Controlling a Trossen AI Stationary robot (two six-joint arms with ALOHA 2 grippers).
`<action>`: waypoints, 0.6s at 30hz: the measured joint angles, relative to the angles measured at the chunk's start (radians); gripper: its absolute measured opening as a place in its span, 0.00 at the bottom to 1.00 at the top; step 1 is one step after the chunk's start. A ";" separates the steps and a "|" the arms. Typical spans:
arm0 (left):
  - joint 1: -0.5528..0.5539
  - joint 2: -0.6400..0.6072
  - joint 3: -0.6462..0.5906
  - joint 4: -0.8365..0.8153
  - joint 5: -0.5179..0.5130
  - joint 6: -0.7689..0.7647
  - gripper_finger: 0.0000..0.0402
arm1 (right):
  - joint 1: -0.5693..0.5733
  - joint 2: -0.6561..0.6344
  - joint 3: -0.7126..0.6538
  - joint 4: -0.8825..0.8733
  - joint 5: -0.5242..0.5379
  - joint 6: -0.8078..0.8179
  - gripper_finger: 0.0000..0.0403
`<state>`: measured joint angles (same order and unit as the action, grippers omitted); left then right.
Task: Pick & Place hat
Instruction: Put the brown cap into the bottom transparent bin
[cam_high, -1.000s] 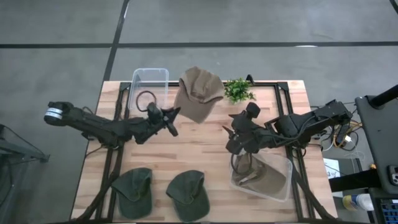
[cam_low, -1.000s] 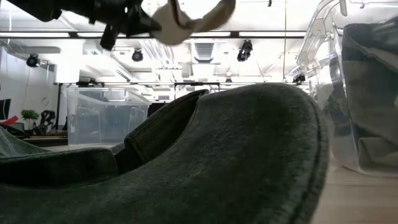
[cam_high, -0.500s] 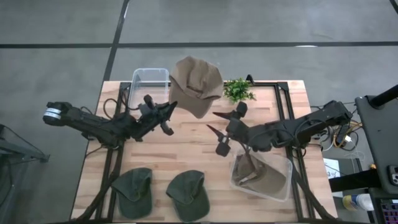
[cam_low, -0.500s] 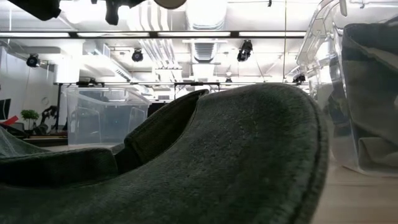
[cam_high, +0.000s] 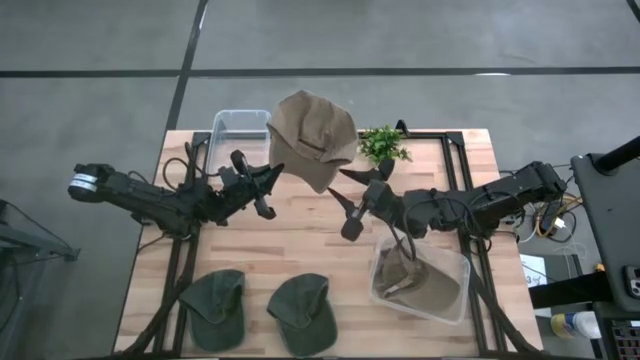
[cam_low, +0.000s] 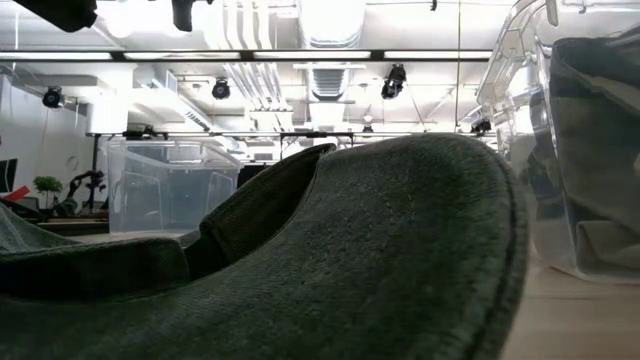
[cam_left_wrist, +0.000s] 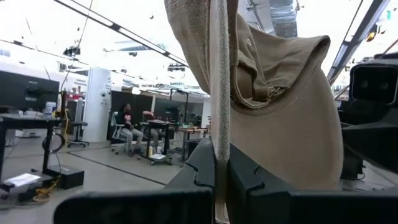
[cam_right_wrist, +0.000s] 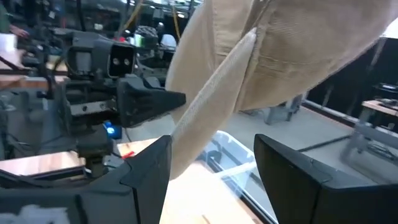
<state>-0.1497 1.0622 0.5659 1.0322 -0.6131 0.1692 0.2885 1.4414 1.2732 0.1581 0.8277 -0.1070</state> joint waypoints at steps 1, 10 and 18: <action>0.000 0.000 0.000 0.001 -0.007 0.013 0.01 | -0.005 0.000 0.000 0.006 -0.021 0.001 0.56; -0.001 -0.002 0.000 0.015 -0.031 0.098 0.01 | -0.031 0.000 0.000 0.014 -0.051 0.029 0.56; 0.000 0.003 0.000 0.022 -0.007 0.083 0.01 | -0.051 0.000 0.000 0.017 -0.068 0.026 0.53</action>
<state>-0.1497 1.0653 0.5663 1.0540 -0.6197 0.2525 0.2374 1.4414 1.2732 0.1753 0.7599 -0.0807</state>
